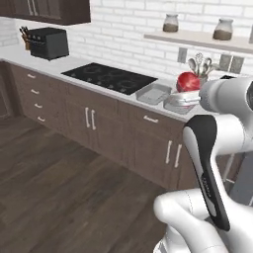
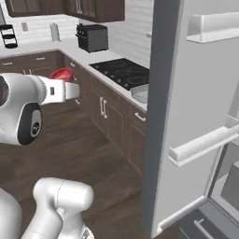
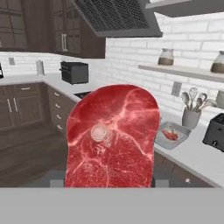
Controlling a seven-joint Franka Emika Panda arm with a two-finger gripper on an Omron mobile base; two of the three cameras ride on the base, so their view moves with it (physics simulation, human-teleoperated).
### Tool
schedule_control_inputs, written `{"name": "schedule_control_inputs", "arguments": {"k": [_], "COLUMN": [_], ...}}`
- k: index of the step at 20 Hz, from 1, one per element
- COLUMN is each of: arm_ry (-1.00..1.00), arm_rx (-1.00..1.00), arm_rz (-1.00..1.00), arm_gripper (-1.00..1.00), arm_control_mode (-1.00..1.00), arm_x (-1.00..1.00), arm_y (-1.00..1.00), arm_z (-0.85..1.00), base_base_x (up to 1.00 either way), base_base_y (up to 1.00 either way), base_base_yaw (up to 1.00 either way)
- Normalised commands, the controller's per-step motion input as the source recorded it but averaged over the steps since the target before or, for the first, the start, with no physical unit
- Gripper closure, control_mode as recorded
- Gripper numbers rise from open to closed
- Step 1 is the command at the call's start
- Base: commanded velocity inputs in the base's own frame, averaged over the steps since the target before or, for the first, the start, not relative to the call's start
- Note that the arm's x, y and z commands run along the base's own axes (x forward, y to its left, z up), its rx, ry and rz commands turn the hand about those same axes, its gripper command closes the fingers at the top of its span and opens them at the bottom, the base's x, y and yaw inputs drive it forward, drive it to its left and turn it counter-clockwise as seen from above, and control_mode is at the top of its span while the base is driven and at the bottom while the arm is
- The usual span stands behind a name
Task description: Place one garlic and one steak in each tupperware on the nearby counter, to pack two identical lunches.
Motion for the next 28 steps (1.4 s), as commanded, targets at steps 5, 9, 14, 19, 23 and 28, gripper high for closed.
{"name": "schedule_control_inputs", "arguments": {"k": [5, 9, 14, 19, 23, 28], "arm_ry": [0.00, 0.00, 0.00, 0.00, 0.00, 0.00], "arm_rx": [0.00, 0.00, 0.00, 0.00, 0.00, 0.00], "arm_rz": [0.00, 0.00, 0.00, 0.00, 0.00, 0.00], "arm_gripper": [1.00, 1.00, 1.00, 1.00, 1.00, 1.00], "arm_control_mode": [1.00, 1.00, 1.00, 1.00, 1.00, 1.00], "arm_x": [0.00, 0.00, 0.00, 0.00, 0.00, 0.00], "arm_y": [0.00, 0.00, 0.00, 0.00, 0.00, 0.00], "arm_z": [0.00, 0.00, 0.00, 0.00, 0.00, 0.00], "base_base_x": [1.00, 1.00, 0.93, 0.82, 1.00, 0.99], "base_base_y": [0.08, 0.59, 0.75, 0.50, 0.61, 0.69], "base_base_yaw": [-0.03, -0.37, -0.63, -0.68, -0.64, -0.64]}}
